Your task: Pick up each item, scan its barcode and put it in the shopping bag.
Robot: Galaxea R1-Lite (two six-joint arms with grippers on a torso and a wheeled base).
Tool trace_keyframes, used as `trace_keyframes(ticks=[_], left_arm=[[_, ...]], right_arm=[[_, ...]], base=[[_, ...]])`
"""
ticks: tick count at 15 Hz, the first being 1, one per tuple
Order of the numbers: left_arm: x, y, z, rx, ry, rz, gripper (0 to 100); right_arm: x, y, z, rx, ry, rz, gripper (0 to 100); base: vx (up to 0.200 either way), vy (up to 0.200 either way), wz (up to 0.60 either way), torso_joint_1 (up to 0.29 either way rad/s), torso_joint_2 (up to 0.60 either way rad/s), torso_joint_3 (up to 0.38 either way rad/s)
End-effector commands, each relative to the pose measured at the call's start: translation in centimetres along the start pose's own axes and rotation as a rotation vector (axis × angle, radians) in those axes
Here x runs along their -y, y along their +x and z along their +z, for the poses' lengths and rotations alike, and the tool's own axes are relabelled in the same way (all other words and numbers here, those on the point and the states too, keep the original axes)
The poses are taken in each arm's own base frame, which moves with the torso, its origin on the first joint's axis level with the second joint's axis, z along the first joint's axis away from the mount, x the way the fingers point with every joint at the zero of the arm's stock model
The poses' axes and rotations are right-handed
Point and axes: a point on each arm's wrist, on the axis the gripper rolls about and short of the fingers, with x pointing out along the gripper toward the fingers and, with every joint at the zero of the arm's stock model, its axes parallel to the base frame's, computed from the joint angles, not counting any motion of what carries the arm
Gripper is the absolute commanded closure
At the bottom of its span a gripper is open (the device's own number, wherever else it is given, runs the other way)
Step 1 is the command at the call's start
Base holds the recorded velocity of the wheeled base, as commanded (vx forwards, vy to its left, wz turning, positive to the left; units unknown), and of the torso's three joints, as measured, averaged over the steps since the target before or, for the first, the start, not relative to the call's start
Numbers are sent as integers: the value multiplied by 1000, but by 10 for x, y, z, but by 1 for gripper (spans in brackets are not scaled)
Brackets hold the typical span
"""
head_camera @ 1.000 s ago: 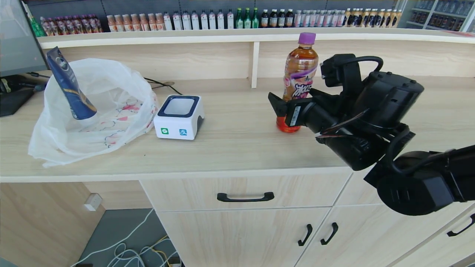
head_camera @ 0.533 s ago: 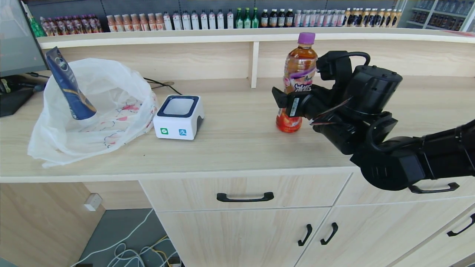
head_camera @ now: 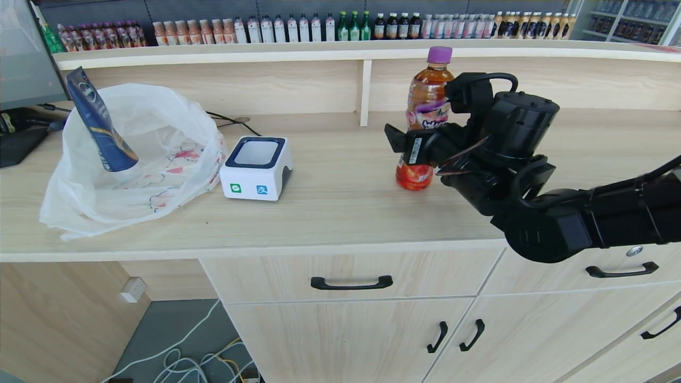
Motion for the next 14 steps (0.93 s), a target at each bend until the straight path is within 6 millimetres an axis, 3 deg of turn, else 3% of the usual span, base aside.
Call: trace_keyframes(ticks=[1, 8, 9, 14], left_arm=[[0, 0, 0, 0, 0, 1, 0], [0, 0, 0, 0, 0, 1, 0], [0, 0, 0, 0, 0, 1, 0], [0, 0, 0, 0, 0, 1, 0]], right_arm=[[0, 2, -3, -6, -2, -1, 0], [-1, 3, -7, -12, -4, -2, 0], [-1, 3, -7, -12, -5, -2, 100], [-2, 5, -1, 7, 0, -1, 100]], base=[[0, 0, 0, 0, 0, 0], [0, 0, 0, 0, 0, 0], [0, 0, 0, 0, 0, 0], [0, 0, 0, 0, 0, 0]])
